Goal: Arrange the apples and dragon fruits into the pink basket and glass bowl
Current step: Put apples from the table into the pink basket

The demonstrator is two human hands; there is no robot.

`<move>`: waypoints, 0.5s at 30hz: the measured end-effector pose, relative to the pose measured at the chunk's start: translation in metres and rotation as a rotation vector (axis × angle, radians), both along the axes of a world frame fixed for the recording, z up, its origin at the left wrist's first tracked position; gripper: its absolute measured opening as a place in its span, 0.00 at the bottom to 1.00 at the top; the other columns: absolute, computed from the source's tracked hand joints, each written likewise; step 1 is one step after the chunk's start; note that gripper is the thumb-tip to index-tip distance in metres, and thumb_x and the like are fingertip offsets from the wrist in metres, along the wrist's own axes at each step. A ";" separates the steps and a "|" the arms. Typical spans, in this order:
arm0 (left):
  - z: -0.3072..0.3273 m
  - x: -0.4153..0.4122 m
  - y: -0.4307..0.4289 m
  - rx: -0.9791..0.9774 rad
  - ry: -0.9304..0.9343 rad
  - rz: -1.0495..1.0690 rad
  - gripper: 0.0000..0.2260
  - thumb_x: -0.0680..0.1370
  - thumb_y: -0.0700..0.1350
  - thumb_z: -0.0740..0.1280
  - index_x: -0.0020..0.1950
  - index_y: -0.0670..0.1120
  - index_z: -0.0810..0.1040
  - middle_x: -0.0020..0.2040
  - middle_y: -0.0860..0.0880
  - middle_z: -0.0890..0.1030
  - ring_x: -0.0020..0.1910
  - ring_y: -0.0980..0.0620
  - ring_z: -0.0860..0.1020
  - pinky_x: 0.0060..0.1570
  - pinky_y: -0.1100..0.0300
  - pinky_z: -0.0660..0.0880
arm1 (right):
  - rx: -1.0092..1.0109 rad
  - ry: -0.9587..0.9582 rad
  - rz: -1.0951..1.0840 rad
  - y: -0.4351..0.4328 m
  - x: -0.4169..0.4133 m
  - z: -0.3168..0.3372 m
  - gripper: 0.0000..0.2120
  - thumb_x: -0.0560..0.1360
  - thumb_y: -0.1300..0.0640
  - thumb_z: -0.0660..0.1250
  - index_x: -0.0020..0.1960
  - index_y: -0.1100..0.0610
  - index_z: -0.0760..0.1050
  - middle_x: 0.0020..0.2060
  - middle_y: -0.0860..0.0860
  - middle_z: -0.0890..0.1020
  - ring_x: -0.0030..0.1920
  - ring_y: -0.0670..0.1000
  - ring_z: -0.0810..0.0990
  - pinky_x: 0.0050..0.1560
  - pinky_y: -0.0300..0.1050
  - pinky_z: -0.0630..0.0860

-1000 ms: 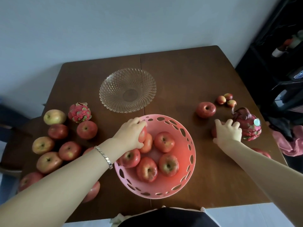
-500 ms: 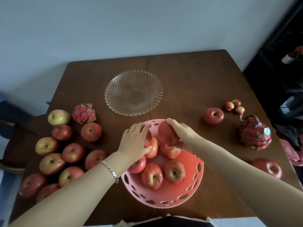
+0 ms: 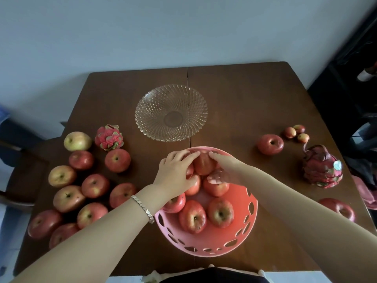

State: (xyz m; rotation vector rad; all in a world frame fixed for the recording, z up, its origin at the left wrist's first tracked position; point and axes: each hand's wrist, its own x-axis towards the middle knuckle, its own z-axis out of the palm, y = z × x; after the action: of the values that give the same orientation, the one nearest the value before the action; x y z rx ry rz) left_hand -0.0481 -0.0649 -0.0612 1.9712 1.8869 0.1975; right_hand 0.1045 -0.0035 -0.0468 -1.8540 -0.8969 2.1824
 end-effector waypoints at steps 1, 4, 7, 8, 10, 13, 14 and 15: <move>-0.001 -0.001 0.000 0.005 -0.003 0.002 0.28 0.73 0.52 0.66 0.72 0.59 0.62 0.71 0.55 0.66 0.70 0.50 0.61 0.67 0.52 0.60 | 0.012 0.001 -0.003 -0.001 0.001 -0.001 0.17 0.79 0.48 0.57 0.58 0.61 0.65 0.35 0.59 0.72 0.31 0.55 0.73 0.30 0.43 0.76; 0.001 -0.001 0.000 0.006 -0.050 0.018 0.26 0.73 0.51 0.67 0.70 0.57 0.66 0.69 0.55 0.68 0.69 0.49 0.63 0.67 0.51 0.62 | 0.084 -0.032 0.009 -0.004 0.001 -0.001 0.15 0.79 0.50 0.59 0.60 0.59 0.67 0.33 0.58 0.73 0.30 0.54 0.74 0.27 0.41 0.77; 0.001 -0.001 -0.001 0.010 -0.093 0.029 0.22 0.73 0.48 0.67 0.67 0.55 0.69 0.67 0.56 0.70 0.68 0.50 0.64 0.66 0.51 0.62 | 0.174 -0.059 0.007 -0.006 0.001 -0.006 0.19 0.78 0.53 0.61 0.67 0.57 0.65 0.36 0.57 0.75 0.32 0.53 0.76 0.37 0.45 0.77; 0.001 -0.001 -0.001 0.011 -0.092 0.026 0.22 0.73 0.48 0.67 0.67 0.54 0.69 0.67 0.56 0.70 0.68 0.50 0.64 0.65 0.51 0.62 | 0.199 -0.069 0.001 -0.007 0.000 -0.008 0.21 0.78 0.53 0.62 0.69 0.57 0.64 0.36 0.56 0.75 0.33 0.53 0.77 0.38 0.46 0.77; 0.002 -0.001 -0.001 0.002 -0.071 0.023 0.23 0.74 0.47 0.66 0.68 0.54 0.68 0.68 0.55 0.70 0.69 0.49 0.64 0.65 0.51 0.62 | 0.261 -0.113 0.021 -0.010 -0.001 -0.012 0.22 0.78 0.52 0.62 0.69 0.58 0.65 0.35 0.55 0.76 0.32 0.52 0.78 0.38 0.46 0.78; 0.007 0.007 0.003 -0.046 0.029 0.022 0.28 0.73 0.48 0.65 0.72 0.53 0.61 0.71 0.53 0.67 0.70 0.47 0.63 0.68 0.49 0.60 | 0.392 -0.182 0.048 -0.011 -0.001 -0.014 0.18 0.76 0.53 0.65 0.63 0.59 0.71 0.31 0.55 0.77 0.32 0.53 0.77 0.46 0.54 0.80; 0.009 0.011 0.006 -0.045 0.075 0.004 0.29 0.73 0.50 0.64 0.73 0.54 0.59 0.72 0.52 0.66 0.70 0.47 0.63 0.69 0.47 0.58 | 0.416 -0.188 0.048 -0.011 0.001 -0.013 0.16 0.75 0.54 0.66 0.61 0.60 0.73 0.31 0.54 0.76 0.32 0.54 0.77 0.48 0.55 0.79; 0.009 0.016 0.009 -0.035 0.111 -0.023 0.31 0.73 0.51 0.65 0.73 0.54 0.58 0.72 0.52 0.65 0.71 0.47 0.63 0.70 0.45 0.57 | 0.420 -0.184 0.051 -0.011 0.002 -0.011 0.15 0.75 0.55 0.66 0.59 0.60 0.74 0.30 0.54 0.76 0.32 0.54 0.77 0.49 0.56 0.79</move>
State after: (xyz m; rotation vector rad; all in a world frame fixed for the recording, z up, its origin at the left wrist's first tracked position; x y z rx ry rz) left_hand -0.0318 -0.0562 -0.0522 2.0173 1.9218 0.0494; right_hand 0.1068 -0.0149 -0.0574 -1.8490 -1.3303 1.6926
